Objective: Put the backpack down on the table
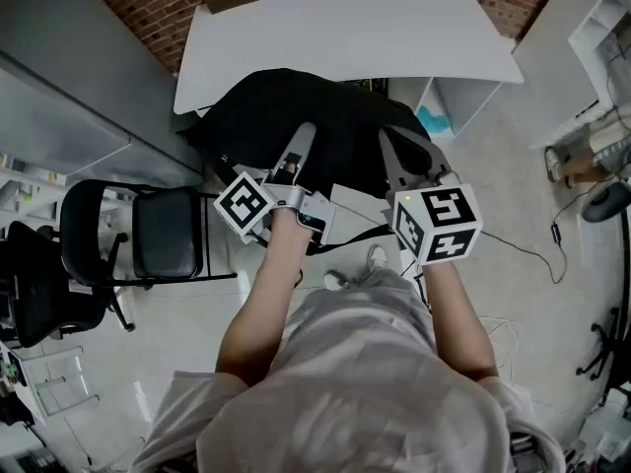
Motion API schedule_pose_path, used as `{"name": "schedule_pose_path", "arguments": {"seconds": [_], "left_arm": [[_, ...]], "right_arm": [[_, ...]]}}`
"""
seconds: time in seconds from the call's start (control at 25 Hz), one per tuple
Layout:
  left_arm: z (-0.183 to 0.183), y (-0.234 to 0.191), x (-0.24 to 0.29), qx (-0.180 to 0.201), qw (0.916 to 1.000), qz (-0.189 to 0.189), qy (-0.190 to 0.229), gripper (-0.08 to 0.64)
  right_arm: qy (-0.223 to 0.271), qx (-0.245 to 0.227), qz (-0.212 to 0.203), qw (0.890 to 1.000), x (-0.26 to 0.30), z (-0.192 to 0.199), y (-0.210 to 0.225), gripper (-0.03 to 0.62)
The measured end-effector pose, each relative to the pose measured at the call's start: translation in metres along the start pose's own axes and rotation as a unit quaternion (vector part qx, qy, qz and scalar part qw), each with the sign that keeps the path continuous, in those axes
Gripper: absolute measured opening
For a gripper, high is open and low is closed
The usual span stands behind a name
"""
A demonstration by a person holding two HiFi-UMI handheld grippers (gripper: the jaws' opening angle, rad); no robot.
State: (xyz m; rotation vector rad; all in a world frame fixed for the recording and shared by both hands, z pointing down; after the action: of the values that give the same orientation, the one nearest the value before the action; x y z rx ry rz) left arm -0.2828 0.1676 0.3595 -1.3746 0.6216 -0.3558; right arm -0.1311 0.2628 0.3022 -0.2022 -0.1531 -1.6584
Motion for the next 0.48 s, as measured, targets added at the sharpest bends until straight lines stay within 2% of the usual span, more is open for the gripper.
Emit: {"name": "schedule_pose_path", "arguments": {"seconds": [0.2, 0.48], "left_arm": [[-0.009, -0.005, -0.012, -0.015, 0.9998, -0.003, 0.009, 0.093], [-0.029, -0.011, -0.014, -0.017, 0.9998, -0.007, 0.011, 0.094]], "right_arm": [[-0.005, 0.002, -0.005, 1.000, 0.006, 0.002, -0.013, 0.002], [-0.008, 0.000, -0.012, 1.000, 0.023, -0.001, -0.023, 0.002]]}}
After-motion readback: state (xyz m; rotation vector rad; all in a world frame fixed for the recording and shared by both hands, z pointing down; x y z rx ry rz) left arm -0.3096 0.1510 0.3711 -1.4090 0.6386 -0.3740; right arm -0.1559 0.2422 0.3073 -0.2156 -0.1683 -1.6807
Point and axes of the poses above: the fingertips, and each gripper's own axes: x forward along the fingers, y to its right, z out of its underside, the point moved 6 cm from there along -x, backward along the fingers, and after that the axes turned 5 degrees about -x, right-handed, at the moved point
